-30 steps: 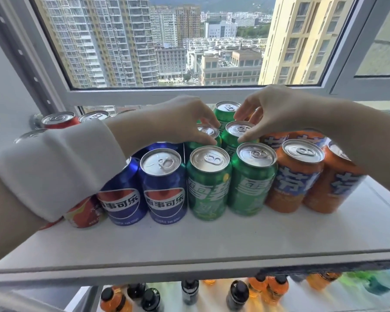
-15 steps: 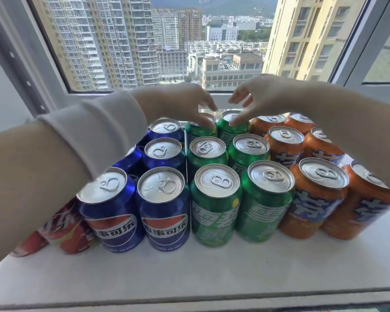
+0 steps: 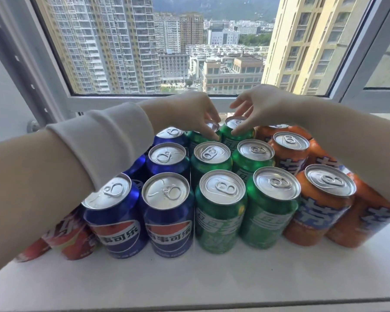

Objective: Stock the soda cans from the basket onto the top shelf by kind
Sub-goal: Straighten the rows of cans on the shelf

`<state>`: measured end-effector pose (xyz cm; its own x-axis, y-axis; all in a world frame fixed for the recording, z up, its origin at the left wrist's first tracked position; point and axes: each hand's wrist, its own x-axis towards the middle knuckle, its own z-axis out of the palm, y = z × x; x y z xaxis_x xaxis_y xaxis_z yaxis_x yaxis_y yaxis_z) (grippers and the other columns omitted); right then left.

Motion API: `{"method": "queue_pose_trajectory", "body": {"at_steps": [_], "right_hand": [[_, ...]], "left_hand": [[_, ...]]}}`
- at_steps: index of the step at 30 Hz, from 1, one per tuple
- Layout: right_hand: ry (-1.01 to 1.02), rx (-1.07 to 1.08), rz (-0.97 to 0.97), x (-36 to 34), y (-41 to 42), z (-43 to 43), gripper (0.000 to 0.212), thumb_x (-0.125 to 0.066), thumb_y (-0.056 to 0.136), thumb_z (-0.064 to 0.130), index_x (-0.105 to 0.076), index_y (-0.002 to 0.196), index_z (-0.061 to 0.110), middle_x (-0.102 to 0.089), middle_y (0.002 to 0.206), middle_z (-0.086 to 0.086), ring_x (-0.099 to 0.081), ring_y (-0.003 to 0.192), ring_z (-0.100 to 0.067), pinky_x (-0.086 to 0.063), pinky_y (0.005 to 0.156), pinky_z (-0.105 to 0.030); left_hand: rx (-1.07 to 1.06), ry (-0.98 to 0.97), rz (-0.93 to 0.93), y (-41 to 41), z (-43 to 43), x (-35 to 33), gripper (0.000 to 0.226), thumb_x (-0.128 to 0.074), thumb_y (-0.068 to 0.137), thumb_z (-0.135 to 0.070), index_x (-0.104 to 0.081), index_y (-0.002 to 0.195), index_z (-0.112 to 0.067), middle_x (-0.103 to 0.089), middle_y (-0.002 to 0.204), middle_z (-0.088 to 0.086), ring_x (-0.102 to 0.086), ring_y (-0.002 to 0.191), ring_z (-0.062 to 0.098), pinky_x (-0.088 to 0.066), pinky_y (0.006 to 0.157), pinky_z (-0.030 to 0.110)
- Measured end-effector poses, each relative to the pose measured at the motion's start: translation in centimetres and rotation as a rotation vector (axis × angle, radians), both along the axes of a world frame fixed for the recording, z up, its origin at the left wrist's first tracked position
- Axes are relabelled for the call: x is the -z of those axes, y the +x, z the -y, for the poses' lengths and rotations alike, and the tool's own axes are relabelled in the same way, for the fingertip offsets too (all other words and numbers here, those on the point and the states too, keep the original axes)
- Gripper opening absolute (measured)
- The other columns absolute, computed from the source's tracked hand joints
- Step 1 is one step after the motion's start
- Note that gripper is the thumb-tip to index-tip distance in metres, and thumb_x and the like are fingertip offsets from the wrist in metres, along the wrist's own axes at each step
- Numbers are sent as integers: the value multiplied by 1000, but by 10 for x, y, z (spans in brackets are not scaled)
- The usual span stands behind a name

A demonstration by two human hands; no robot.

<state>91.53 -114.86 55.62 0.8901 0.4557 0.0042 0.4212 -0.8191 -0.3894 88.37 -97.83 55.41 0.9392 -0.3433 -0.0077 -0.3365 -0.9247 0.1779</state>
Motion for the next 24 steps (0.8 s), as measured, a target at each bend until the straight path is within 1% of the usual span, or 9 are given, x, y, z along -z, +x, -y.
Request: {"method": "queue_pose_trajectory", "body": {"at_steps": [3, 8, 11, 14, 15, 17, 19, 22, 24], "right_hand": [[18, -6, -31, -1, -4, 4, 73, -82, 62, 30, -52, 126, 15, -65, 111, -2, -60, 97, -17, -45, 85, -26], [18, -22, -58, -2, -10, 9, 71, -82, 63, 28, -53, 126, 16, -66, 110, 1, -61, 95, -15, -44, 79, -23], [15, -23, -48, -2, -11, 10, 69, -82, 64, 29, -53, 126, 17, -66, 110, 1, -62, 97, -16, -46, 84, -26], [-8, -31, -37, -1, -12, 10, 70, -80, 66, 31, -51, 128, 17, -65, 115, 0, -61, 102, -18, -47, 92, -31], [-11, -35, -46, -2, -13, 11, 71, -79, 67, 32, -49, 130, 18, -64, 117, 0, -61, 104, -18, -46, 95, -33], [19, -37, -79, -8, -18, 21, 69, -75, 71, 33, -47, 132, 17, -62, 121, 0, -60, 106, -17, -44, 99, -33], [65, -24, -68, -18, -25, 41, 63, -71, 75, 31, -48, 131, 16, -62, 120, 0, -60, 103, -15, -44, 94, -29], [57, 22, -13, -26, -35, 82, 53, -70, 76, 30, -54, 124, 15, -64, 114, 0, -61, 98, -15, -44, 82, -23], [-30, 42, 5, -25, -39, 106, 50, -71, 74, 32, -57, 120, 16, -64, 113, 0, -60, 99, -15, -44, 82, -24]], "left_hand": [[9, 10, -8, -4, 2, 0, 51, -70, 76, -42, -59, 122, -24, -61, 125, -2, -53, 94, 10, -35, 87, 24], [10, 13, 0, -8, 4, 0, 49, -69, 77, -39, -59, 123, -23, -61, 125, -1, -50, 90, 7, -34, 85, 21], [6, 23, -6, -11, 7, 0, 48, -69, 78, -36, -59, 123, -21, -60, 126, 0, -49, 91, 7, -33, 85, 21], [-5, 53, -34, -11, 8, -1, 48, -66, 81, -37, -57, 125, -22, -58, 128, 0, -48, 93, 8, -32, 86, 21], [-15, 65, -51, -11, 9, -2, 48, -63, 82, -40, -56, 126, -23, -58, 128, -1, -50, 96, 8, -33, 87, 22], [-28, 85, -72, -12, 14, -8, 48, -57, 84, -46, -55, 126, -22, -58, 129, -2, -55, 107, 12, -35, 96, 27], [-9, 33, -33, -16, 26, -17, 46, -54, 86, -43, -54, 125, -19, -57, 130, 0, -55, 113, 15, -34, 101, 29], [55, -113, 40, -25, 57, -25, 41, -57, 85, -35, -56, 123, -17, -60, 124, 1, -56, 99, 10, -34, 93, 23], [84, -136, 43, -30, 81, -23, 42, -60, 84, -36, -56, 122, -18, -62, 121, 1, -55, 93, 8, -36, 89, 20]]}}
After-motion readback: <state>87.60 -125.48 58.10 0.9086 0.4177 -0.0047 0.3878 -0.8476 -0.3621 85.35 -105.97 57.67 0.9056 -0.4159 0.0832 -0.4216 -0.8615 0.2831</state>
